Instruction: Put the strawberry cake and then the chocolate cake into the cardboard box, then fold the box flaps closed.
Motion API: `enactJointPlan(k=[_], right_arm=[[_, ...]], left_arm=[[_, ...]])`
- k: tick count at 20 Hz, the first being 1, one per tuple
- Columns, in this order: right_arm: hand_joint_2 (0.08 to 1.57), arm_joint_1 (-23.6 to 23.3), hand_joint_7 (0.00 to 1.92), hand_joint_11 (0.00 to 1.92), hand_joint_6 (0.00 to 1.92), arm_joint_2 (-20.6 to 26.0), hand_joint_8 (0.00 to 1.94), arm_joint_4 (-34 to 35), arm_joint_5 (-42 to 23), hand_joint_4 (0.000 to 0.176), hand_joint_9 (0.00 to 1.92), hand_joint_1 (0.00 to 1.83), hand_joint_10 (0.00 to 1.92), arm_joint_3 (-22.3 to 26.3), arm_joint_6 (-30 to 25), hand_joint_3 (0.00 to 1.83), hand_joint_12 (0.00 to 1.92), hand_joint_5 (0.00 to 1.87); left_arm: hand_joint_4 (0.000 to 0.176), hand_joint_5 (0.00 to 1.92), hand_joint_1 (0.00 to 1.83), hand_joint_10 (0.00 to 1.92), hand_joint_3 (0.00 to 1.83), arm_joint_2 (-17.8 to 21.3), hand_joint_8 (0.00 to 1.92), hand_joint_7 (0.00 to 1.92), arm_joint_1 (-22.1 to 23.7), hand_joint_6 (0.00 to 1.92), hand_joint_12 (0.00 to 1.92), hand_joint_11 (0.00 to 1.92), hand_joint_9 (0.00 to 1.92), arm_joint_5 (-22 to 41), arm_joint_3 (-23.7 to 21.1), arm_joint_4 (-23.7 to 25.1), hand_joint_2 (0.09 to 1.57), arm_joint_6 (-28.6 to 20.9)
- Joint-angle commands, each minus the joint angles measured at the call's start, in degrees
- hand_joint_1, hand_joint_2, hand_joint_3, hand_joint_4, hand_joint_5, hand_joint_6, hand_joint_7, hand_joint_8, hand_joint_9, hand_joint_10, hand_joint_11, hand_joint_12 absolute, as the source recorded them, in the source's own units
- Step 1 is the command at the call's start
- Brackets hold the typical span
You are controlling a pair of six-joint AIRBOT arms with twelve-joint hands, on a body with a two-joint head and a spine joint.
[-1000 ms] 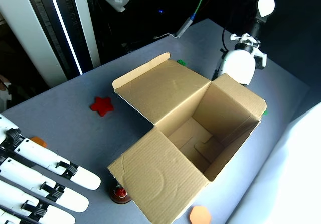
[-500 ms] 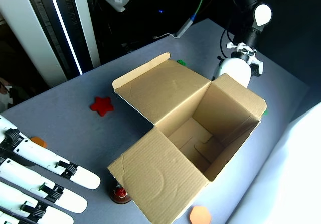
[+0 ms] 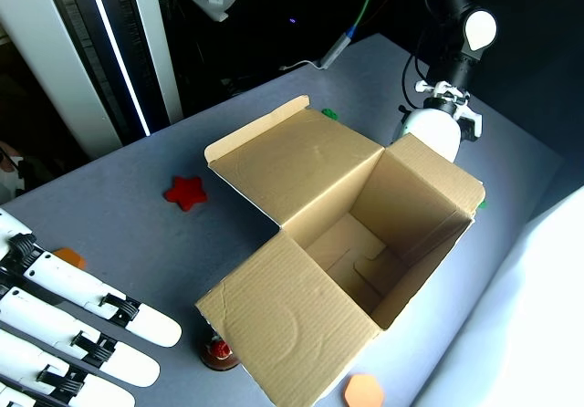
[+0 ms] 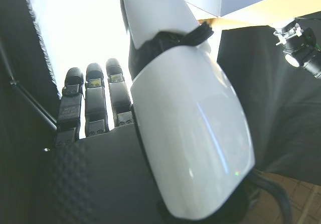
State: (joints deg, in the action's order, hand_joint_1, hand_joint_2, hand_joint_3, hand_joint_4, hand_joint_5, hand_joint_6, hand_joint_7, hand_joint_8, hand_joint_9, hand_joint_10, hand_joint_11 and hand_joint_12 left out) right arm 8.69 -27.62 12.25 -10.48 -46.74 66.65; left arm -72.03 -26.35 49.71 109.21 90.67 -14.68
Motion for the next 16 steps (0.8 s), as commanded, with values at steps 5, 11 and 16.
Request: enactJointPlan(k=[5, 11, 16], right_arm=[[1.08, -0.88, 0.05, 0.00, 0.00, 0.60, 0.00, 0.00, -6.94, 0.015, 0.06, 1.12, 0.00, -0.14, -0.10, 0.01, 0.23, 0.02], [1.08, -0.88, 0.02, 0.00, 0.00, 0.60, 0.00, 0.00, -6.94, 0.009, 0.03, 1.12, 0.01, -0.14, -0.09, 0.00, 0.06, 0.00], [1.07, -0.86, 0.03, 0.00, 0.00, 0.61, 0.00, 0.00, -6.94, 0.006, 0.06, 1.13, 0.01, -0.13, -0.07, 0.00, 0.29, 0.01]], left_arm=[[0.031, 0.61, 1.28, 0.76, 0.01, 0.31, 0.10, 0.62, 0.57, 0.09, 1.52, 0.30, 0.53, 0.40, 0.10, -3.38, 1.07, 0.12], [0.000, 0.82, 1.36, 1.24, 0.00, 1.33, 1.18, 0.86, 0.48, 1.08, 1.38, 0.96, 1.00, 0.67, -0.48, -3.35, 1.15, -0.02], [0.000, 0.79, 1.36, 1.30, 0.00, 3.99, 1.24, 0.81, 1.44, 1.12, 1.37, 0.94, 0.94, 0.67, -2.56, -2.45, 1.16, -0.61]])
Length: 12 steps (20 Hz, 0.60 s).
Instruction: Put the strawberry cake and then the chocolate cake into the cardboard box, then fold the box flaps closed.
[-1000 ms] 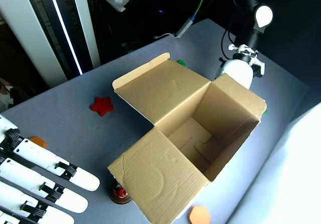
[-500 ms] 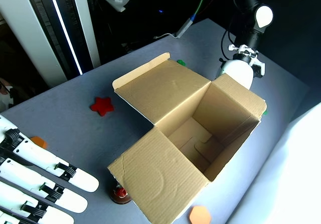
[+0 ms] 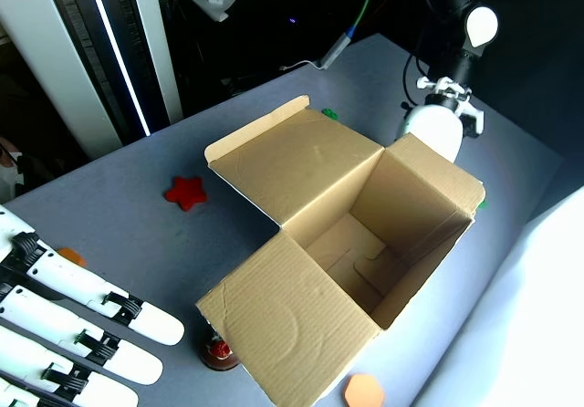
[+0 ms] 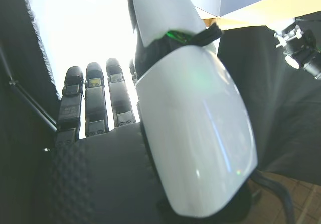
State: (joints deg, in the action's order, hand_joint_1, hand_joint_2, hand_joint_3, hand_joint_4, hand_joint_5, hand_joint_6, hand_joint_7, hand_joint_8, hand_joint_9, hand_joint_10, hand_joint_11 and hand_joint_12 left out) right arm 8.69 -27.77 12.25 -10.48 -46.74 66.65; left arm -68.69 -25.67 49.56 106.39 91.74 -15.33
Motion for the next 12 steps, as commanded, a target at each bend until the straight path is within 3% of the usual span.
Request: enactJointPlan(k=[1, 5, 8, 11, 12], right_arm=[[1.07, -0.86, 0.03, 0.00, 0.00, 0.77, 0.00, 0.00, -6.94, 0.006, 0.06, 1.13, 0.01, -0.13, -0.06, 0.00, 0.29, 0.01], [1.08, -0.85, 0.07, 0.00, 0.01, 0.77, 0.01, 0.00, -6.94, 0.016, 0.06, 1.11, 0.01, -0.13, -0.06, 0.00, 0.30, 0.03], [1.07, -0.84, 0.08, 0.00, 0.01, 0.77, 0.01, 0.00, -6.94, 0.015, 0.06, 1.15, 0.00, -0.13, -0.06, 0.00, 0.16, 0.05], [1.07, -0.84, 0.10, 0.00, 0.01, 0.77, 0.00, 0.00, -6.94, 0.012, 0.10, 1.11, 0.01, -0.11, -0.06, 0.00, 0.39, 0.04], [1.07, -0.84, 0.10, 0.00, 0.01, 0.77, 0.00, 0.00, -6.94, 0.009, 0.11, 1.13, 0.01, -0.10, -0.06, 0.00, 0.38, 0.07]], left_arm=[[0.000, 0.79, 1.36, 1.30, 0.00, 1.24, 1.24, 0.81, 1.11, 1.12, 1.37, 0.94, 0.94, 0.84, -0.11, -3.19, 1.16, -0.09], [0.000, 0.81, 1.35, 1.26, 0.00, 3.52, 1.19, 0.83, 4.80, 1.11, 1.36, 0.92, 0.98, 1.67, -1.00, 0.59, 1.15, -1.26], [0.000, 0.84, 1.37, 1.22, 0.00, 5.44, 1.14, 0.84, 9.23, 1.10, 1.29, 0.91, 0.98, 1.82, -1.58, 3.23, 1.14, -5.09], [0.000, 0.81, 1.35, 1.27, 0.00, 7.95, 1.18, 0.83, 14.15, 1.14, 1.32, 0.92, 0.96, 2.73, -4.01, 7.06, 1.15, -6.98], [0.000, 0.85, 1.36, 1.25, 0.00, 8.78, 1.15, 0.85, 15.86, 1.06, 1.32, 0.93, 0.99, 3.17, -4.94, 8.69, 1.14, -7.78]])
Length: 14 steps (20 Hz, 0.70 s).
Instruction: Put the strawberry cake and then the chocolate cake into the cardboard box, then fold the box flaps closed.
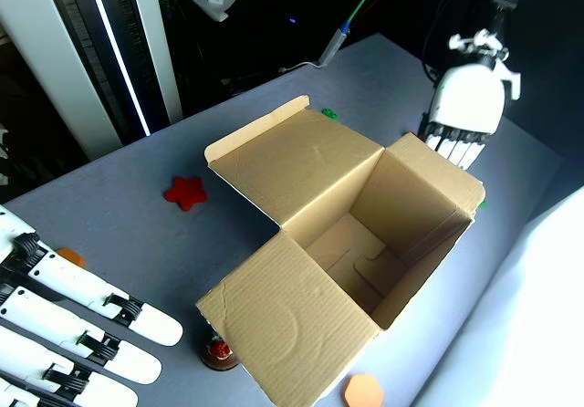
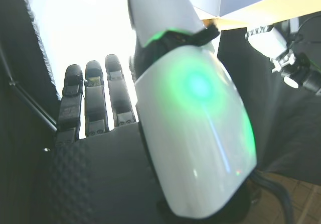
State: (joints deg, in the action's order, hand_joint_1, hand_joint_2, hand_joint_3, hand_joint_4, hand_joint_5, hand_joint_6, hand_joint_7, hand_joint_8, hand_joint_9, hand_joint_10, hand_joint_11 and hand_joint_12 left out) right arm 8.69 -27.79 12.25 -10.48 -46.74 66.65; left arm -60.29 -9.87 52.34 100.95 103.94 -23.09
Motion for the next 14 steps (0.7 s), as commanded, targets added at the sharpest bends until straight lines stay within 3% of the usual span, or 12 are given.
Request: enactJointPlan(k=[1, 3, 6, 10, 14], right_arm=[[1.10, -0.84, 0.07, 0.00, 0.00, 0.79, 0.00, 0.00, -6.94, 0.010, 0.10, 1.11, 0.01, -0.10, -0.06, 0.01, 0.32, 0.05], [1.11, -0.83, 0.06, 0.00, 0.00, 0.80, 0.00, 0.00, -6.94, 0.010, 0.06, 1.09, 0.01, -0.10, -0.06, 0.02, 0.22, 0.04], [1.10, -0.82, 0.07, 0.00, 0.00, 0.80, 0.00, 0.00, -6.94, 0.013, 0.09, 1.10, 0.01, -0.10, -0.06, 0.01, 0.36, 0.03], [1.09, -0.82, 0.06, 0.00, 0.01, 0.80, 0.00, 0.00, -6.94, 0.014, 0.09, 1.12, 0.01, -0.10, -0.06, 0.01, 0.40, 0.05], [1.09, -0.84, 0.05, 0.00, 0.01, 0.79, 0.00, 0.00, -6.98, 0.010, 0.07, 1.12, 0.00, -0.10, -0.06, 0.00, 0.30, 0.06]], left_arm=[[0.000, 0.84, 1.36, 1.26, 0.00, 1.30, 1.18, 0.82, 1.82, 1.08, 1.32, 0.92, 0.97, 0.79, -0.40, -1.89, 1.15, -0.57], [0.000, 0.84, 1.37, 1.30, 0.00, 2.30, 1.23, 0.80, 4.45, 1.04, 1.34, 0.91, 0.94, 1.46, -1.30, 1.01, 1.15, -1.84], [0.000, 0.81, 1.36, 1.33, 0.00, 3.20, 1.23, 0.80, 9.44, 1.08, 1.34, 0.90, 0.93, 1.99, -1.52, 6.95, 1.16, -3.12], [0.000, 0.93, 1.36, 1.28, 0.00, 3.01, 1.17, 0.85, 14.36, 0.92, 1.39, 0.90, 0.98, 3.38, -0.95, 11.00, 1.13, -4.02], [0.000, 0.86, 1.36, 1.34, 0.00, 2.04, 1.20, 0.79, 17.90, 1.08, 1.43, 0.87, 0.92, 4.26, -0.86, 14.38, 1.16, -4.50]])
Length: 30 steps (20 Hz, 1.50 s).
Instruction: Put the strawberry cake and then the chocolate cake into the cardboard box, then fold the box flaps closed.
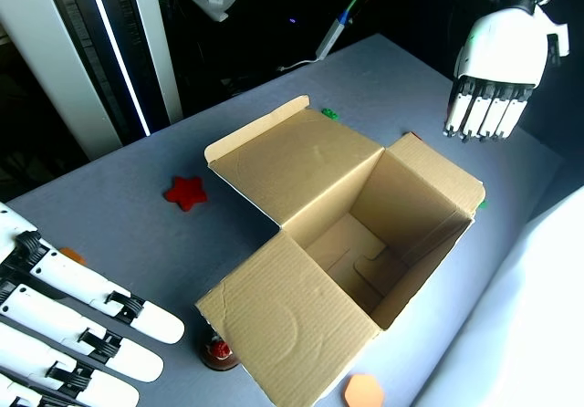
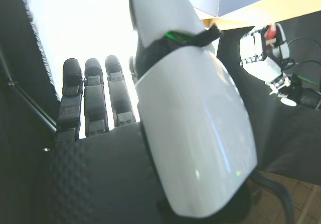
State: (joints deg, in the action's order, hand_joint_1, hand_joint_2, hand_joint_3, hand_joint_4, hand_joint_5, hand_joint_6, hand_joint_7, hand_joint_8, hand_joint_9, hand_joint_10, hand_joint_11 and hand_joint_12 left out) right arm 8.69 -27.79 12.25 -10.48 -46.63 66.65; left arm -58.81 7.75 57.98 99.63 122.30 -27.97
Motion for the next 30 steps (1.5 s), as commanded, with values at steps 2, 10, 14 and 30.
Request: enactJointPlan(k=[2, 10, 14, 30], right_arm=[[1.08, -0.78, 0.04, 0.00, 0.00, 0.79, 0.00, 0.01, -6.65, 0.014, 0.07, 1.12, 0.00, -0.20, -0.13, 0.00, 0.36, 0.04], [1.08, -0.44, 0.07, 0.00, 0.02, 0.90, 0.01, 0.06, -4.61, 0.016, 0.07, 1.15, 0.00, -0.25, -2.50, 0.00, 0.33, 0.05], [1.08, -0.13, 0.07, 0.00, 0.00, 0.99, 0.00, 0.10, -5.33, 0.011, 0.08, 1.14, 0.01, -0.25, -2.12, 0.00, 0.51, 0.03], [1.11, 4.52, 0.07, 0.00, 0.00, 0.71, 0.00, 10.44, -12.99, 0.012, 0.09, 1.12, 0.00, -0.69, 9.92, 0.01, 0.43, 0.04]], left_arm=[[0.000, 0.87, 1.36, 1.35, 0.00, -0.31, 1.22, 0.79, 1.87, 1.03, 1.45, 0.88, 0.92, -1.33, 0.48, -2.95, 1.16, 0.27], [0.000, 0.88, 1.37, 1.33, 0.00, -5.17, 1.21, 0.83, 6.62, 0.95, 1.43, 0.90, 0.94, -1.03, 0.57, 1.79, 1.15, 0.25], [0.000, 0.94, 1.36, 1.30, 0.00, -9.07, 1.17, 0.85, 7.45, 0.90, 1.44, 0.88, 0.97, -0.87, 0.54, 2.16, 1.13, 0.25], [0.000, 0.85, 1.37, 1.29, 0.00, -23.53, 1.17, 0.82, 3.34, 1.08, 1.40, 0.90, 0.95, -2.04, 8.17, 1.07, 1.15, 1.42]])
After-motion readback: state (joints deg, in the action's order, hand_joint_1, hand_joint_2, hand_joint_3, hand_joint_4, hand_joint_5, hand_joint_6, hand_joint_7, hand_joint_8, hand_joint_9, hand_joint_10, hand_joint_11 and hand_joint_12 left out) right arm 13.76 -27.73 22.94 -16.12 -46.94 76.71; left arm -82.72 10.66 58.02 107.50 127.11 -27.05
